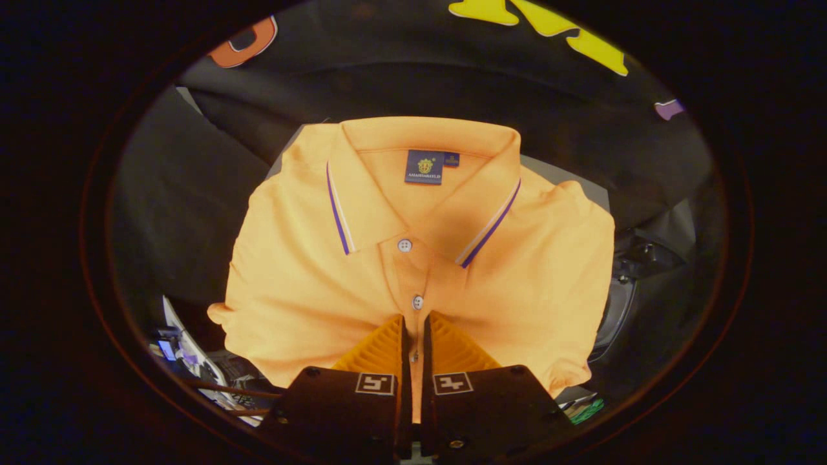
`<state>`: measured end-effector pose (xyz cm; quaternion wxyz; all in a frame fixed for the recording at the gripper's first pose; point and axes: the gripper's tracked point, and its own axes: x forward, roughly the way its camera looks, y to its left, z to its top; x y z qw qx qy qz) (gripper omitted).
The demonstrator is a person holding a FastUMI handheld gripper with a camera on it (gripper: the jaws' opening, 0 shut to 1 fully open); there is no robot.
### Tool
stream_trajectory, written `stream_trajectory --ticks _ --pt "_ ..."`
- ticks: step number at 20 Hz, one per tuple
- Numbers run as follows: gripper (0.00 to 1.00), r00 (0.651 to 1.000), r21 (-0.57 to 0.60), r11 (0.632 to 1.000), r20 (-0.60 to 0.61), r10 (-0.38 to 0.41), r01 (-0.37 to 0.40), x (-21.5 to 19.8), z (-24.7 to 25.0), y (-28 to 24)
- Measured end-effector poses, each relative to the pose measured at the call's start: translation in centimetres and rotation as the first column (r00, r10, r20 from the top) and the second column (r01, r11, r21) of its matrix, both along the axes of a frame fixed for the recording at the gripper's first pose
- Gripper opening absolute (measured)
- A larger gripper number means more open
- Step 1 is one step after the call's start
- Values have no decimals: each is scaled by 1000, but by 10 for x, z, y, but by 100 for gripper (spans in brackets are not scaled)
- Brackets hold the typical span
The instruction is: Put the clothes into the washing machine and then close the washing machine lid.
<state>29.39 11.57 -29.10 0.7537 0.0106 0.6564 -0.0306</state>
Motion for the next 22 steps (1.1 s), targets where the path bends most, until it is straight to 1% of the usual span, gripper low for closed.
stream_trajectory --ticks 6,10,12,15,19,22 --pt "9 997 21 1000 77 14 -15 2 26 -7" --pt "9 991 24 999 131 -30 27 7 49 -11" --pt "9 986 28 998 159 -59 55 11 66 -7" --pt "9 970 32 993 212 -116 112 12 88 -16" --pt "8 947 21 983 264 -182 183 -10 109 -32" --pt "8 919 23 966 305 -251 256 -23 126 -43"
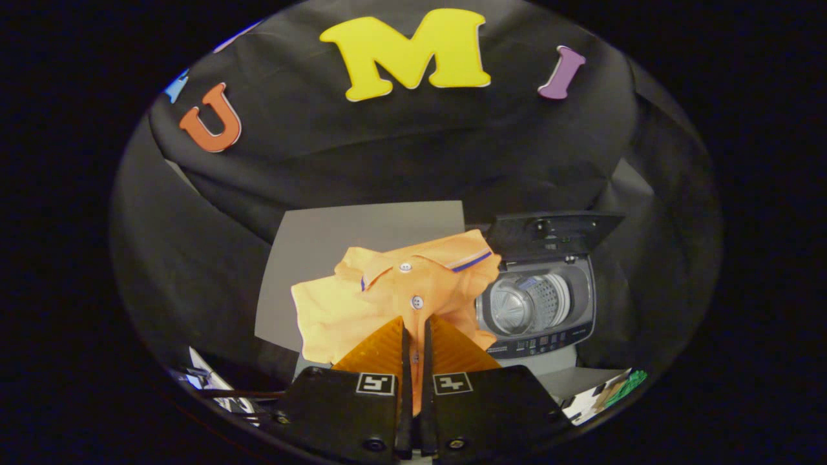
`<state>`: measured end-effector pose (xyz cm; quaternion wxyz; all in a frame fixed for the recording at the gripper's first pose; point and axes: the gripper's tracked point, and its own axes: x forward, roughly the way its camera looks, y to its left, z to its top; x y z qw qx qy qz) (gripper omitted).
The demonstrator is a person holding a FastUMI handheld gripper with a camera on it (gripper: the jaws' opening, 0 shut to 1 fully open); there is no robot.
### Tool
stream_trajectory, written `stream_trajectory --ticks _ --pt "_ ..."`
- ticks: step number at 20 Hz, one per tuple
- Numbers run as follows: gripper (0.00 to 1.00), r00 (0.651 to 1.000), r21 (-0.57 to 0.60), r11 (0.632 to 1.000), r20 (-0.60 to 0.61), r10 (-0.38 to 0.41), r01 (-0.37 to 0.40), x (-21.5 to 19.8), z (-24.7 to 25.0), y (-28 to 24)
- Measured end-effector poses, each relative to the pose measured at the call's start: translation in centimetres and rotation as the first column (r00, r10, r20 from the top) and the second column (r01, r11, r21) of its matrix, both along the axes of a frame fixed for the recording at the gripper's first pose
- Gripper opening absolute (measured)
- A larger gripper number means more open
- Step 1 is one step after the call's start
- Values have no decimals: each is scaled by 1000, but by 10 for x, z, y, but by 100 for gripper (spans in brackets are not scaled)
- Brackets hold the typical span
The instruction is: Put the clothes into the washing machine and then close the washing machine lid.
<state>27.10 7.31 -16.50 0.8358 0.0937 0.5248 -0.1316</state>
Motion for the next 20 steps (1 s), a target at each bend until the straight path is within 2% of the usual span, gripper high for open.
stream_trajectory --ticks 4,10,17,20 --pt "8 994 18 994 20 -106 106 -24 7 -19" --pt "8 981 34 981 41 -190 189 -45 16 -52" --pt "8 975 63 975 64 -215 211 -45 21 -109" --pt "8 976 35 978 75 -206 204 -41 12 -141"
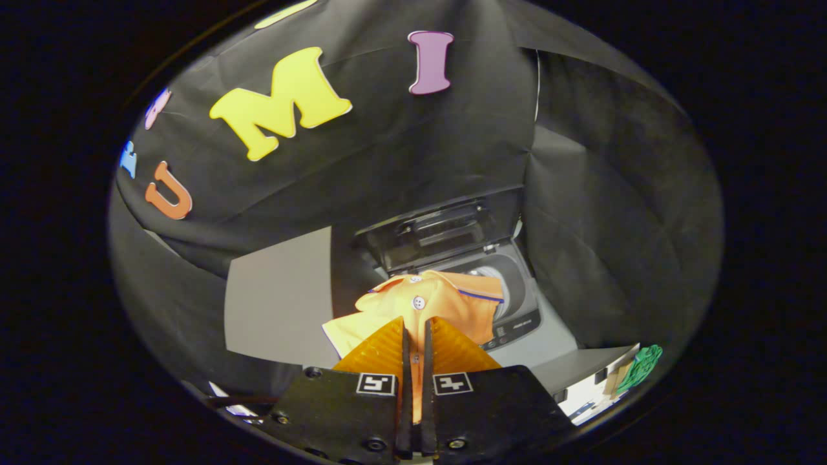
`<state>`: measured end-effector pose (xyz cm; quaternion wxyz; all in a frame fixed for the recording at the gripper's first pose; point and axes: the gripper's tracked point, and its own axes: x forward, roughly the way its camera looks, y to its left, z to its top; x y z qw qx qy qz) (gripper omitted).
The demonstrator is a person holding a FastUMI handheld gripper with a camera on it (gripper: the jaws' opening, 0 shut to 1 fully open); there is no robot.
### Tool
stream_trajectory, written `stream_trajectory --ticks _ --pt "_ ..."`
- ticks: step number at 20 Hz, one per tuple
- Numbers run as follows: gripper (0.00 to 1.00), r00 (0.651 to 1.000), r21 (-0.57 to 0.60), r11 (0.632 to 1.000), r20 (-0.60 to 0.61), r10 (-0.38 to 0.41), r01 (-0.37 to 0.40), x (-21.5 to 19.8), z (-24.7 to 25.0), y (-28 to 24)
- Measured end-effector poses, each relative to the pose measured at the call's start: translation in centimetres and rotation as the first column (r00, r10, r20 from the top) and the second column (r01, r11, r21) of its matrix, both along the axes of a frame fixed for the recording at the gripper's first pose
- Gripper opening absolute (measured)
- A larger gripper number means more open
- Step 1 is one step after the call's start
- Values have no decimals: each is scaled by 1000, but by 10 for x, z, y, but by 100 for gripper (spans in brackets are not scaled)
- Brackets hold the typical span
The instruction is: Put the clothes into the washing machine and then close the washing machine lid.
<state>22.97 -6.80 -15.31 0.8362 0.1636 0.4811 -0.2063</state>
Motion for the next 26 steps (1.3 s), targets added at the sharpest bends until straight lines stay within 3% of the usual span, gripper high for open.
stream_trajectory --ticks 7,14,26 --pt "8 1000 107 994 1 25 -25 10 -29 -28" --pt "8 998 144 988 33 56 -61 26 -59 -40" --pt "8 999 149 988 -16 35 -32 47 -139 -61"
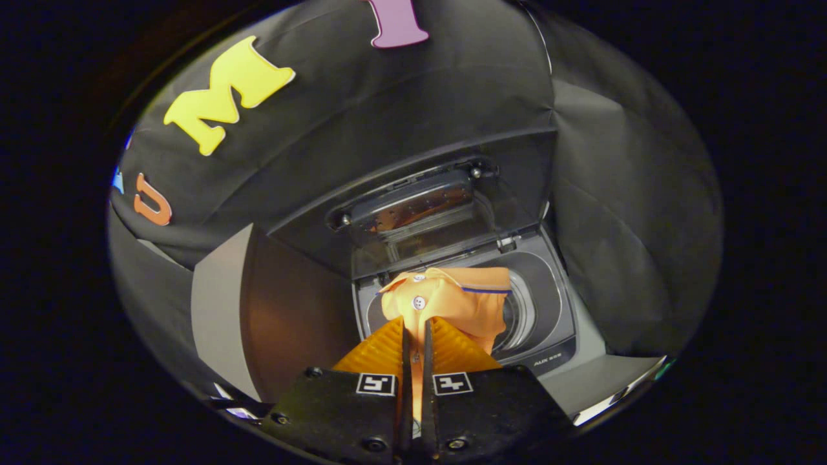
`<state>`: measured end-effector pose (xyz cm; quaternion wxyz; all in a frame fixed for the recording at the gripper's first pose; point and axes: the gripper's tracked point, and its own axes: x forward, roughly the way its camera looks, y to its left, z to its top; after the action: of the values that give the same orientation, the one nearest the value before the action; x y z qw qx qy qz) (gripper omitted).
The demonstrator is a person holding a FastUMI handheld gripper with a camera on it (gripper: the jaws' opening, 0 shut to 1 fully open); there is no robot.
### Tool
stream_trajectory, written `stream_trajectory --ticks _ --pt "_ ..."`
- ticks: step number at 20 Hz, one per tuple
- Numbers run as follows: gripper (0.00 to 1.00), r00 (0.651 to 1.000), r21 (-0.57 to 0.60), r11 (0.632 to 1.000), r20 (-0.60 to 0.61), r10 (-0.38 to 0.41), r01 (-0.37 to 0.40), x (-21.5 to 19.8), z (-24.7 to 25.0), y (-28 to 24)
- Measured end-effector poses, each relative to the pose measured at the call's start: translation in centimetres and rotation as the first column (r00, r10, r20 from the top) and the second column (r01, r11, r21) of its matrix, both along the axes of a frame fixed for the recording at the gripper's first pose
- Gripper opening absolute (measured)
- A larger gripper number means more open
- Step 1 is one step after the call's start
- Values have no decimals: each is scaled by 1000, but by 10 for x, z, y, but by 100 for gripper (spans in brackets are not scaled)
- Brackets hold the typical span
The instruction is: Put the clothes into the washing machine and then close the washing machine lid.
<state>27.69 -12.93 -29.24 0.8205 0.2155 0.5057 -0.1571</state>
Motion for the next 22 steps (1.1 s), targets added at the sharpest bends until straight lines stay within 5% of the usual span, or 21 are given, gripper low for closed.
stream_trajectory --ticks 11,15,17,22 --pt "14 990 15 1000 -142 10 -8 16 -84 0" --pt "29 986 79 997 -163 36 -23 25 -93 15" --pt "42 981 13 998 -185 57 -56 27 -93 6" --pt "51 967 -128 976 -205 150 -178 25 -93 -4"
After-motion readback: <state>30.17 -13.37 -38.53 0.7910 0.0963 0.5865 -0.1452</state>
